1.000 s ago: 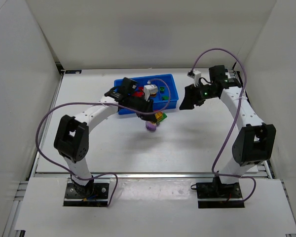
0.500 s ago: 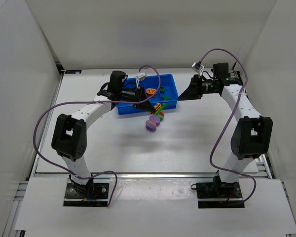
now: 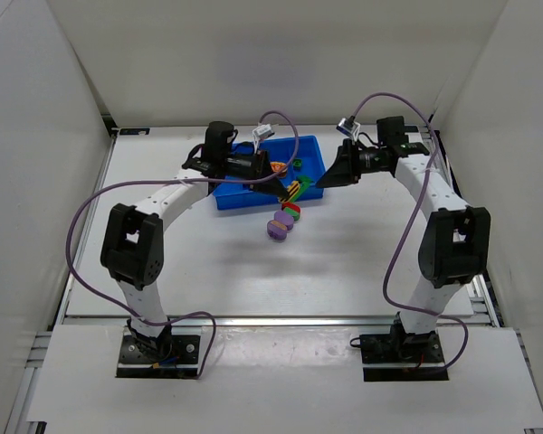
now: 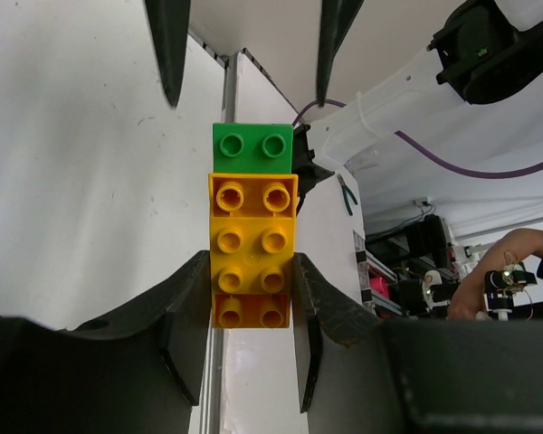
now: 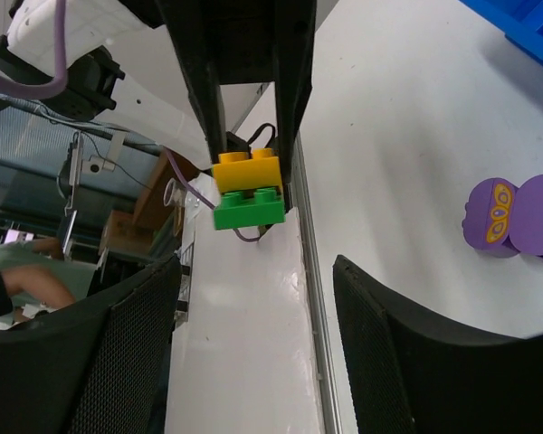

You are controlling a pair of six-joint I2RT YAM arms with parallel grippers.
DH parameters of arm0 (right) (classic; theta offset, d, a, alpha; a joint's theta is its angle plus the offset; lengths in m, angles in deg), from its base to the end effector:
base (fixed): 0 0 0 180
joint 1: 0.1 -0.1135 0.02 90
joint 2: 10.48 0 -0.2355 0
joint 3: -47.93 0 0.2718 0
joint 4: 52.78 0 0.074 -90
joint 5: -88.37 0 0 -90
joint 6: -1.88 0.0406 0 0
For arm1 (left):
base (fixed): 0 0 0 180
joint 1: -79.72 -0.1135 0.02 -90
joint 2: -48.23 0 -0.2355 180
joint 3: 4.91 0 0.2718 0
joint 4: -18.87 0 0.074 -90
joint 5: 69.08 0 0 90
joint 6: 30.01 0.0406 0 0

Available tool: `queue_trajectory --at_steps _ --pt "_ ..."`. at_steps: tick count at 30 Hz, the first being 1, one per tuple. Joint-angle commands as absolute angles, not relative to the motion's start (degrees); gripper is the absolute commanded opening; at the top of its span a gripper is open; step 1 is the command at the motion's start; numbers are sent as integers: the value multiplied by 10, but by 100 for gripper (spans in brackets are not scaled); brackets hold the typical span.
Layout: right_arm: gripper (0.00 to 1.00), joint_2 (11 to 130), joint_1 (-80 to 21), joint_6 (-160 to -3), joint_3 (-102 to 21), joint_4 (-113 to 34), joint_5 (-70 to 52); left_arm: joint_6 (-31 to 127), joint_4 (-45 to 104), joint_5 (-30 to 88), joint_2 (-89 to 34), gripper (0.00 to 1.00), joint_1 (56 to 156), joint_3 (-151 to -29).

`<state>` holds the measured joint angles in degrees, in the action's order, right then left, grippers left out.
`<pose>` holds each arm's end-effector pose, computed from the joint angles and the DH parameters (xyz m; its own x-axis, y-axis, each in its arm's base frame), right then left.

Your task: Sort the legos into containers by color

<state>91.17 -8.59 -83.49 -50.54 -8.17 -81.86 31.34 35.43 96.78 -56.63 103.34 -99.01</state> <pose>0.3831 0.0976 0.2692 -0.7851 -0.1033 -0.6107 -0.6186 0.0787 0.7818 0.3708 -0.2051 0.2519 -0.7944 0.2196 -0.5663 0.5770 -0.0183 -0.8165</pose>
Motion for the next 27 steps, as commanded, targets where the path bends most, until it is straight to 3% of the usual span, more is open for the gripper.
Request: queue_trajectory --at_steps 1,27 --pt "71 917 -97 -831 -528 -90 -821 314 340 980 -571 12 1039 -1020" --pt "70 933 -127 -865 -550 -67 -805 316 336 982 -583 12 1049 -1028"
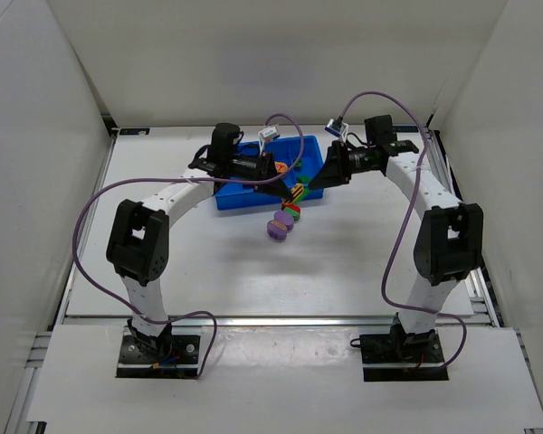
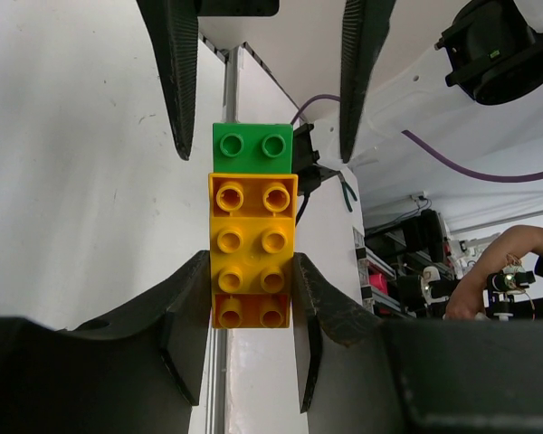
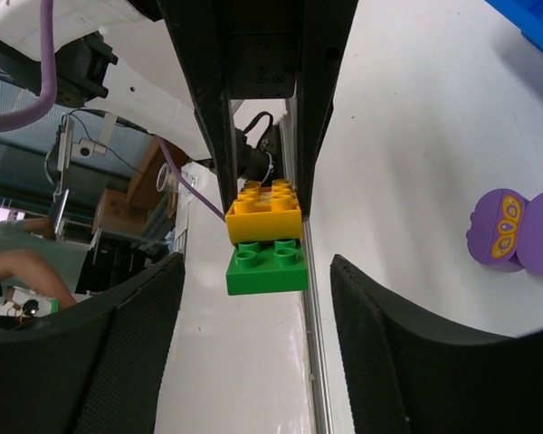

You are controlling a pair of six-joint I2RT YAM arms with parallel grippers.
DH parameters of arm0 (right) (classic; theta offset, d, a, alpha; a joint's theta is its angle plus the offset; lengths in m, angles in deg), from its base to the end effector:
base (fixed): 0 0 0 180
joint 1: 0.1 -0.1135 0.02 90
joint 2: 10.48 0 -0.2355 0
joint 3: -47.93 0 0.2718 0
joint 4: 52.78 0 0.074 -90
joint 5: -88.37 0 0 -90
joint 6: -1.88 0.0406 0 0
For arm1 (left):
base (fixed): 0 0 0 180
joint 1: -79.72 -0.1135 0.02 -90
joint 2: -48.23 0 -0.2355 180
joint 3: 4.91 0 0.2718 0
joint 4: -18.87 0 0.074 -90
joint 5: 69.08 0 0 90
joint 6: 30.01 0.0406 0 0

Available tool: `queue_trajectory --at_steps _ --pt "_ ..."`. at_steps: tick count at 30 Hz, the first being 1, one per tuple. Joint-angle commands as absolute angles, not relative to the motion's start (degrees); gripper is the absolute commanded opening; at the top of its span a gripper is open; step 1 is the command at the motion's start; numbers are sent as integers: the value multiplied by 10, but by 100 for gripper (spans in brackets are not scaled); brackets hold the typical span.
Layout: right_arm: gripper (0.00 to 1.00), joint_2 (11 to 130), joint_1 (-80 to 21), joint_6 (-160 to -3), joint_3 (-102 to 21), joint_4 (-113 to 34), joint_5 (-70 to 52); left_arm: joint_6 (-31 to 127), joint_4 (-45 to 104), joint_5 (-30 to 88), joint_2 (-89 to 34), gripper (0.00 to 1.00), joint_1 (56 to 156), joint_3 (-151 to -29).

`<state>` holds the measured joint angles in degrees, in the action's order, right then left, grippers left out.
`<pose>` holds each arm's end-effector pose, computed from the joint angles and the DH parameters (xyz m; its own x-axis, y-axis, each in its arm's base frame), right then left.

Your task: Sort the legos into containers by color

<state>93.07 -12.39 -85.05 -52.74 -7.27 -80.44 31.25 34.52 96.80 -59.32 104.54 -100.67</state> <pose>0.3833 0.1243 0.2676 -0.7658 -0.1562 -0.6238 -0.6377 0.0594 0.7680 0.3752 -0.2169 0.2438 -0.7916 0.2369 -0.5633 0.5736 -0.0296 -0.8186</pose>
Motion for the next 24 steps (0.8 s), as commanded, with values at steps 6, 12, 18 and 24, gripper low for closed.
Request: queue_trajectory --at_steps 6,12,18,24 --pt "54 937 -135 -871 -555 -60 -805 316 335 980 -583 12 1050 -1032" --pt "49 935 -146 -897 -554 -44 -807 316 333 973 -587 12 1050 -1039" --pt "32 931 -148 -919 -547 -26 -806 315 324 962 -585 12 1047 -1041" --pt "20 924 -146 -952 -545 1 -798 313 321 948 -584 12 1038 -1041"
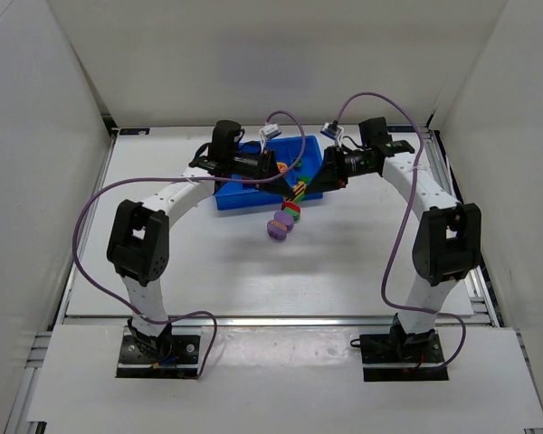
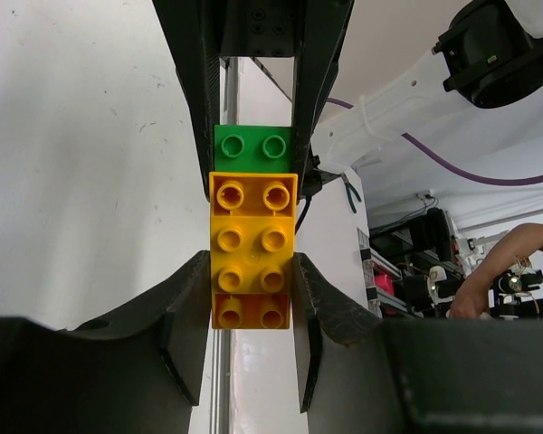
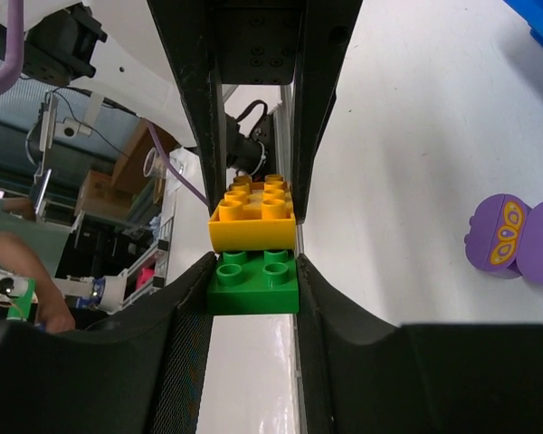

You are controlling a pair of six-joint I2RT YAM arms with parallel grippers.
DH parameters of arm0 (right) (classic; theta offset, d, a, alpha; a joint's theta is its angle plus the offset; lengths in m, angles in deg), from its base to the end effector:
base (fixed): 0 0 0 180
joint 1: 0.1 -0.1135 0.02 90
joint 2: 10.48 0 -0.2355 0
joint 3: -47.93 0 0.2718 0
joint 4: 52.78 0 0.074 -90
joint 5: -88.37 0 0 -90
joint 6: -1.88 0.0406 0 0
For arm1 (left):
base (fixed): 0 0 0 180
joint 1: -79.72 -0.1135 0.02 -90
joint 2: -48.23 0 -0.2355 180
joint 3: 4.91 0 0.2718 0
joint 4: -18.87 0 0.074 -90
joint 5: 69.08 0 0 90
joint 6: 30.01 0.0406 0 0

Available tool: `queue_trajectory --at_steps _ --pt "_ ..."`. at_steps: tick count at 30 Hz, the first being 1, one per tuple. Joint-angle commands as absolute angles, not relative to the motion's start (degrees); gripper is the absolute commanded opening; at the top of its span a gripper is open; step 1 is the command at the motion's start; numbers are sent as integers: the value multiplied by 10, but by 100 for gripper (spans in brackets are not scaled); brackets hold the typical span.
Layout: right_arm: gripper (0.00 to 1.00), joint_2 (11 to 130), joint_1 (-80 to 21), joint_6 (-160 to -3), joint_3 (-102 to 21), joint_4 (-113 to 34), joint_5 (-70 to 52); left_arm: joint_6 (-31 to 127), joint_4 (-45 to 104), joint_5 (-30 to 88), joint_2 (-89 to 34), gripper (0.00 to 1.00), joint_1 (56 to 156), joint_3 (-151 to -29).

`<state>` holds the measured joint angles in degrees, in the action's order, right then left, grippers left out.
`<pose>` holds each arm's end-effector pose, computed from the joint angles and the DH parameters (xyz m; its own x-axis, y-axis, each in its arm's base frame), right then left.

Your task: Sort the legos into containers by color

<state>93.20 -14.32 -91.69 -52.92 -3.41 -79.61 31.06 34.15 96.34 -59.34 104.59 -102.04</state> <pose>0.3758 0.1362 0.2637 -0.7251 -0.1971 -0.6598 -0.6787 0.0424 0.7332 0.3775 -0.2183 0.2522 -0.7785 0.2266 -0.5853 0.5945 -0.0328 -0.8034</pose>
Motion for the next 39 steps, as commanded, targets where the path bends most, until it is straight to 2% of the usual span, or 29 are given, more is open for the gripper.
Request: queue_trajectory --at_steps 1,12,22,27,28,31,35,39 --pt "18 922 -147 -958 -546 14 -796 311 319 945 -585 12 1034 -1041" --pt "14 889 -146 -1118 -523 153 -759 285 283 912 -583 11 1010 -1043" --pt "12 876 -146 -1173 -512 194 -727 316 301 862 -583 12 998 -1051" --pt "12 862 -146 -1165 -503 178 -699 467 473 678 -574 11 993 -1095" --pt "12 858 -146 -1163 -500 174 -696 475 503 594 -573 11 994 -1102" --pt "13 852 -148 -1144 -501 153 -675 493 542 446 -573 11 995 -1114" --pt "13 848 -146 -1121 -502 121 -653 505 546 375 -573 11 1005 -1110" --pt "13 852 -146 -1114 -510 111 -636 497 546 369 -582 10 1011 -1114"
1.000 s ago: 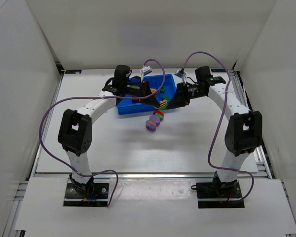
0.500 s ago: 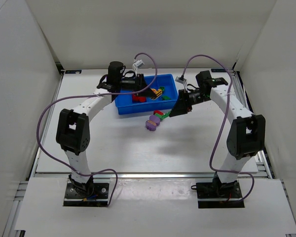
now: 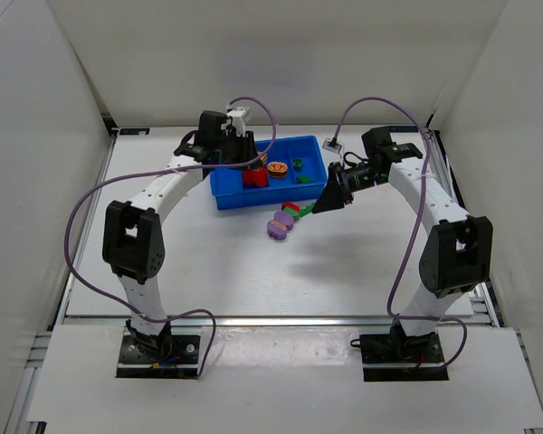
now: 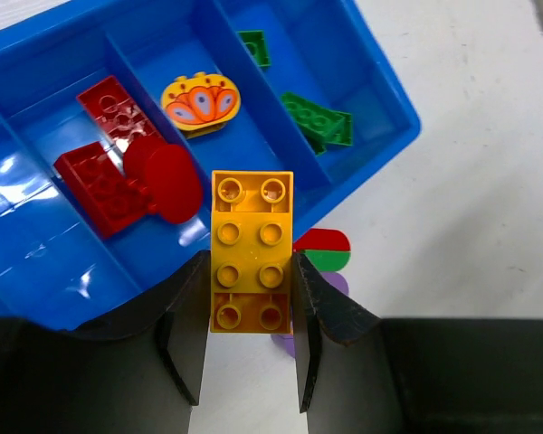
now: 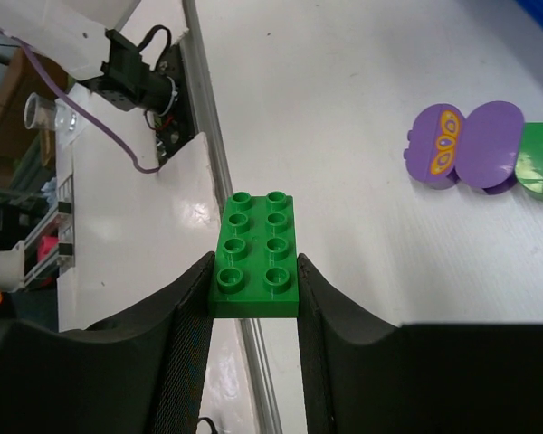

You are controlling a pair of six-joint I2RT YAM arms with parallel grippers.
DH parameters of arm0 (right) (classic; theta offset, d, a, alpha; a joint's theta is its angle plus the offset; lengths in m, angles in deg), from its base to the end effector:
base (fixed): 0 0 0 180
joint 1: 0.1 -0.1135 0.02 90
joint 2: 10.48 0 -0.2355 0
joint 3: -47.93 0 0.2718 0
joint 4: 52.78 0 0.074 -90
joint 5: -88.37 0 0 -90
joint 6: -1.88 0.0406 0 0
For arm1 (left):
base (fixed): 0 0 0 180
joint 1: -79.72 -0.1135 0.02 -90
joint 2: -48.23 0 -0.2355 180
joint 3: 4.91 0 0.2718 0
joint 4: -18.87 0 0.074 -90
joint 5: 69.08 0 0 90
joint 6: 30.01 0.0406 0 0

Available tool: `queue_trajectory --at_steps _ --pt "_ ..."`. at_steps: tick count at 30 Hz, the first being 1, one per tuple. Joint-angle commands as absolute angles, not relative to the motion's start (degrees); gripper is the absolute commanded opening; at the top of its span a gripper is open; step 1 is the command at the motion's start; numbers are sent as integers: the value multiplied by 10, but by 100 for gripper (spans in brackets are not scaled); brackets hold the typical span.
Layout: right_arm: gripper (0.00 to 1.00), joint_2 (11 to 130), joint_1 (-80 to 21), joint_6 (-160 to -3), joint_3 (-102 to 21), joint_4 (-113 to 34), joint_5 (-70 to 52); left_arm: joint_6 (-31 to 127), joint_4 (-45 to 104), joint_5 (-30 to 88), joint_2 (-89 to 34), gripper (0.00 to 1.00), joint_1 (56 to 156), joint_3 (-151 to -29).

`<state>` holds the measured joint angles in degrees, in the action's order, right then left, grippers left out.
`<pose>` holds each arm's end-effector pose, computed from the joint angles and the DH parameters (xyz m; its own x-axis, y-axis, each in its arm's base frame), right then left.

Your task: Sort the legos into containers by color

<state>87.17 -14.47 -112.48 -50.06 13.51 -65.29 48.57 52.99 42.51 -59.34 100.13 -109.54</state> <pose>0.3403 0.1248 0.2645 -0.6145 -0.3464 -0.7088 -0.7875 0.2155 0.5774 0.4181 -0.1715 0.2567 -0.6723 0.0537 -0.7383 0.4758 0.7955 -0.3754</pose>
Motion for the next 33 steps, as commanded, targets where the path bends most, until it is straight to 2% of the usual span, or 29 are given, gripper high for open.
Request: queue_trajectory --at_steps 1,12,17,33 --pt "13 852 -146 -1111 -512 110 -629 497 543 370 -586 10 1012 -1115" --pt "13 852 -146 -1115 -510 109 -614 490 539 319 -595 10 1020 -1129" --pt "13 850 -146 -1114 -509 106 -613 493 535 338 -603 10 1024 -1134" --pt "12 841 -146 -1127 -510 123 -594 482 535 335 -723 11 1060 -1231"
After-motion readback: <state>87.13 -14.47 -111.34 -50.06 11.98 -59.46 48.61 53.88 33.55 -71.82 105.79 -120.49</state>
